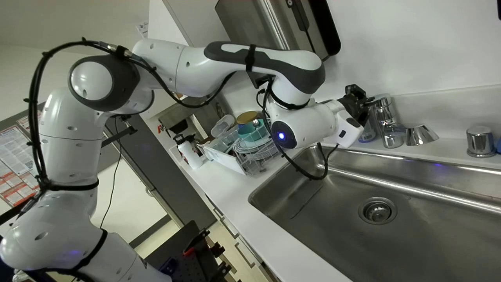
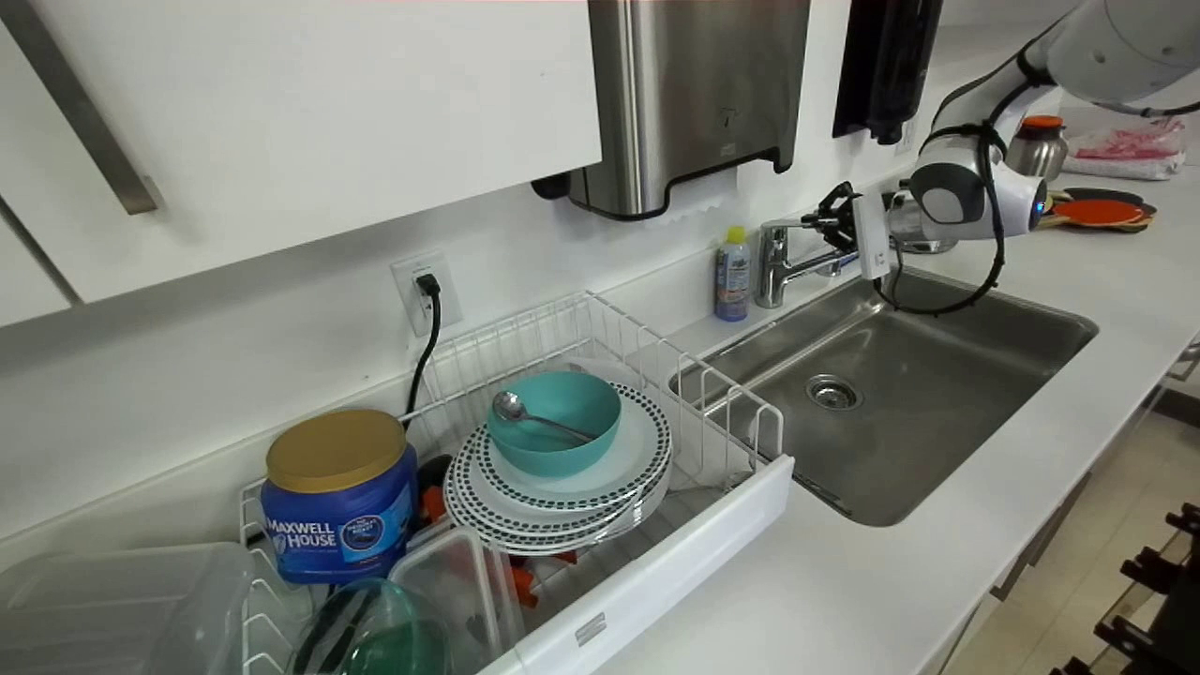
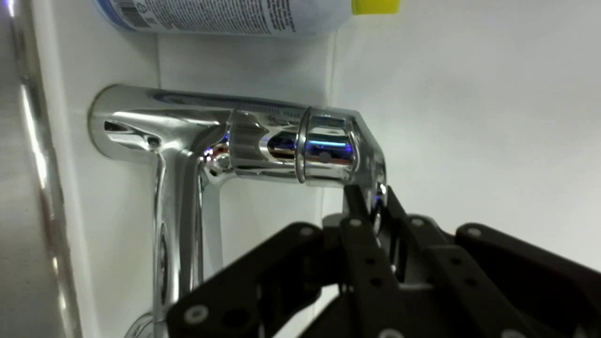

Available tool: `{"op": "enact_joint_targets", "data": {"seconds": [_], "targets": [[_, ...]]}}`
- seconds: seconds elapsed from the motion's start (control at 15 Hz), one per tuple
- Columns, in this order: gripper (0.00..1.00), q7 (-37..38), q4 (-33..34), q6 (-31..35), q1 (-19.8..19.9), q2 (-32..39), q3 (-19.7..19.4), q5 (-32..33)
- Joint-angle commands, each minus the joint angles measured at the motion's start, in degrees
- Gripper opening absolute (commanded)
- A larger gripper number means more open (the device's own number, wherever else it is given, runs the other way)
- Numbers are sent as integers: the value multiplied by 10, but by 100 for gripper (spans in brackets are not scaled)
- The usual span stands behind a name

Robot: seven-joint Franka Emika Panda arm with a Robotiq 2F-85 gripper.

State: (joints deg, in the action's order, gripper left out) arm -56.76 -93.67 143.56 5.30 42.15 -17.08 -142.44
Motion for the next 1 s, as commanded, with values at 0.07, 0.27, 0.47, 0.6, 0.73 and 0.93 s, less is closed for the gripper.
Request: {"op": "enact_joint_targets", "data": {"seconds": [0.07, 0.27, 0.47, 0.6, 0.73, 0.93], "targets": [[2, 85, -16, -7, 14, -33, 10, 71], [2, 170, -12, 0, 18, -41, 11, 149], [2, 253, -2, 7, 20, -44, 10, 241], [2, 306, 8, 9, 22, -45, 10, 301], [2, 348, 18, 12, 25, -45, 13, 349], [2, 414, 37, 17, 31, -40, 18, 421]]}}
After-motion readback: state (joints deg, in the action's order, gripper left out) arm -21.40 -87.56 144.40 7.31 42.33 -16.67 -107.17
